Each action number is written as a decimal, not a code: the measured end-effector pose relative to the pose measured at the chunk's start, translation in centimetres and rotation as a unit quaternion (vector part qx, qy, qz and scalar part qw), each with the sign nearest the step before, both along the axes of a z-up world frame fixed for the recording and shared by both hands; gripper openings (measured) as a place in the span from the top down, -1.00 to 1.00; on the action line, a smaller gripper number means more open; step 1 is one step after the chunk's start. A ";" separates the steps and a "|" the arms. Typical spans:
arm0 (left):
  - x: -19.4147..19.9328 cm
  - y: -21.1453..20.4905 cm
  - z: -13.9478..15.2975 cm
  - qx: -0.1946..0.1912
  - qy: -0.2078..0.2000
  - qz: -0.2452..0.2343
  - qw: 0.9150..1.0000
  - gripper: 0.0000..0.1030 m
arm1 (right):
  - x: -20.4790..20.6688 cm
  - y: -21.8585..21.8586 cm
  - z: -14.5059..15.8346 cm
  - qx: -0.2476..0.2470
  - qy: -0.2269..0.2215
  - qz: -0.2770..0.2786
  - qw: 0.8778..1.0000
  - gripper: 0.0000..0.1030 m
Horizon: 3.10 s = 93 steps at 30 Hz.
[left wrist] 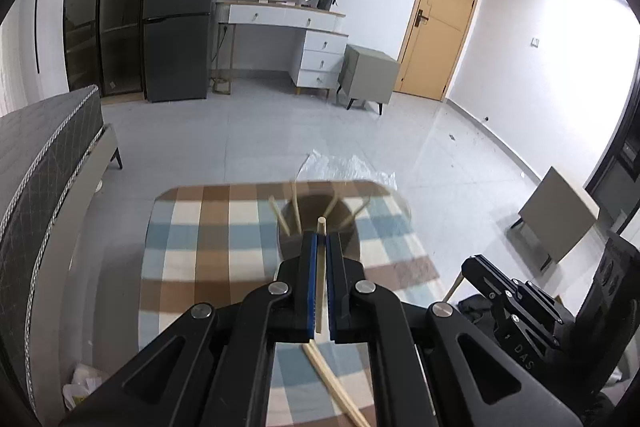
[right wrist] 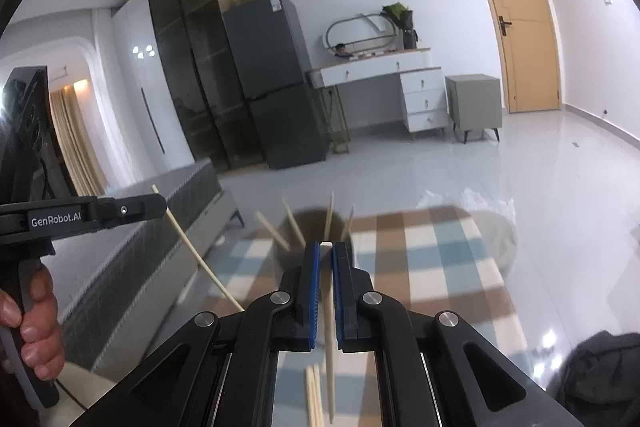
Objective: Organize utensils
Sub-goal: 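Carry both held chopsticks above the utensil holder and lower them into it, then open both grippers to release the chopsticks into the utensil holder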
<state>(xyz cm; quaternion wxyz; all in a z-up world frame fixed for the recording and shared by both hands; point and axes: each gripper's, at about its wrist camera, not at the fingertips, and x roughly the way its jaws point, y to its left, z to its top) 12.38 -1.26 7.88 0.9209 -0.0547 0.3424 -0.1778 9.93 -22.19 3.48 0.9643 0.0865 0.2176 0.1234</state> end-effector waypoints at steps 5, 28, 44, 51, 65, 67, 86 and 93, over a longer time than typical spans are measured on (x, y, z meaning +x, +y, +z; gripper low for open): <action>2.5 -0.1 2.0 -0.014 -0.002 0.006 1.000 1.00 | 2.9 -0.2 3.5 0.013 -0.027 0.002 1.000 0.89; 11.0 -1.2 0.3 -0.005 0.009 -0.007 1.000 1.00 | 12.4 1.2 4.5 0.057 -0.087 -0.002 0.995 0.89; 11.3 -2.8 -1.4 -0.012 0.035 -0.023 0.999 1.00 | 13.2 0.6 1.2 0.056 -0.057 0.003 0.997 0.89; 11.4 -3.6 -2.2 -0.009 0.055 -0.033 0.998 1.00 | 12.7 0.3 -0.6 0.045 -0.034 0.008 0.998 0.89; 10.9 -3.4 -2.8 -0.004 0.098 -0.025 0.995 0.99 | 11.9 -0.5 -2.2 0.072 0.030 0.036 0.996 0.83; 10.7 -3.3 -2.8 -0.006 0.106 -0.026 0.994 0.99 | 11.5 -1.0 -2.3 0.085 0.037 0.039 0.995 0.76; 3.2 -1.1 0.9 -0.004 0.043 0.028 0.999 -0.31 | 3.4 -3.8 1.4 0.113 0.019 0.031 0.993 -0.11; 0.4 0.0 1.5 -0.004 0.018 0.054 0.998 -0.53 | 0.0 -3.0 3.0 0.092 -0.006 0.042 0.995 -0.35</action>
